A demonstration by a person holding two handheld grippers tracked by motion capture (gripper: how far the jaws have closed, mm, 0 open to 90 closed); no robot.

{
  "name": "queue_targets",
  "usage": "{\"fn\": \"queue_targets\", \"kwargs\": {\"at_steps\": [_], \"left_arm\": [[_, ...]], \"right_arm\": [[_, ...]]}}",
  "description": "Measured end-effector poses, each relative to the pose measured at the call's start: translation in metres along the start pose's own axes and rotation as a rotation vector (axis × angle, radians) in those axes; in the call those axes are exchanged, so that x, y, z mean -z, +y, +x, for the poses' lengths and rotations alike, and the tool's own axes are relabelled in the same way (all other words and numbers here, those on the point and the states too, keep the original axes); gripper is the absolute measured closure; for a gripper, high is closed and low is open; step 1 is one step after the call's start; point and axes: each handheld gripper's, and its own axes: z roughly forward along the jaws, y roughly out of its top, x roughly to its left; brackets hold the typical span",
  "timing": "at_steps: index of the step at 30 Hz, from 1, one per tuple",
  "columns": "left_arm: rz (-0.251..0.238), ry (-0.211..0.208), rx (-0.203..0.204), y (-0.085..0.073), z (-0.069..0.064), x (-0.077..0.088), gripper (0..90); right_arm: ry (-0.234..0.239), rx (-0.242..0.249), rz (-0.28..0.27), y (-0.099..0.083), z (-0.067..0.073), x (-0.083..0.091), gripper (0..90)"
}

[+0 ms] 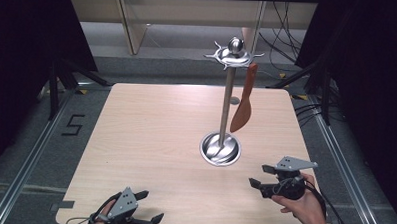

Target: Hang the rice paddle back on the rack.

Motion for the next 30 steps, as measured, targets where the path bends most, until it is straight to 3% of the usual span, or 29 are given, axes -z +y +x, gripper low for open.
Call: {"fn": "queue_targets", "kwargs": {"at_steps": [3,4,5,11,12,13,15,18,23,26,28,29,30], "left_arm": [[-0.012,-0.001,0.013,0.0,-0.001,-0.001,14.9],[-0.005,0.002,-0.004,0.0,0.0,0.0,14.8],[0.016,0.005,-0.051,0.001,0.003,0.001,14.8],[0.014,0.005,-0.048,0.001,0.002,0.001,14.8],[0.014,0.005,-0.049,0.001,0.002,0.001,14.9],[0.014,0.005,-0.049,0.001,0.002,0.001,14.8],[0.015,0.005,-0.05,0.001,0.003,0.001,14.9],[0.014,0.005,-0.051,0.001,0.003,0.001,14.9],[-0.003,-0.004,-0.032,0.0,0.0,0.0,14.8],[-0.006,-0.003,-0.031,0.001,0.001,0.0,14.8],[-0.006,-0.001,-0.031,0.001,0.001,0.0,14.8],[0.004,0.004,-0.04,0.001,0.002,0.0,14.8],[-0.002,0.0,-0.034,0.001,0.001,0.0,14.8]], "right_arm": [[0.001,0.004,-0.017,-0.003,0.0,0.001,29.8],[0.007,-0.011,-0.007,-0.004,0.002,0.001,29.7],[0.001,0.008,-0.008,-0.005,0.001,0.002,29.7],[0.015,-0.016,0.007,-0.011,0.007,0.002,28.9],[0.014,0.016,0.006,-0.011,0.006,0.002,28.7],[0.019,-0.008,0.013,-0.012,0.008,0.002,28.2],[0.003,0.025,-0.002,-0.013,0.006,0.002,27.9],[0.01,-0.01,0.007,-0.016,0.01,0.002,26.6],[-0.001,0.025,0.021,-0.019,0.009,0.002,26.1],[0.018,-0.001,0.029,-0.023,0.012,0.0,25.4],[-0.003,0.023,0.033,-0.025,0.011,0.0,24.4],[0.006,-0.006,0.05,-0.026,0.013,0.0,23.3],[0.003,0.022,0.048,-0.027,0.012,-0.001,22.6]]}}
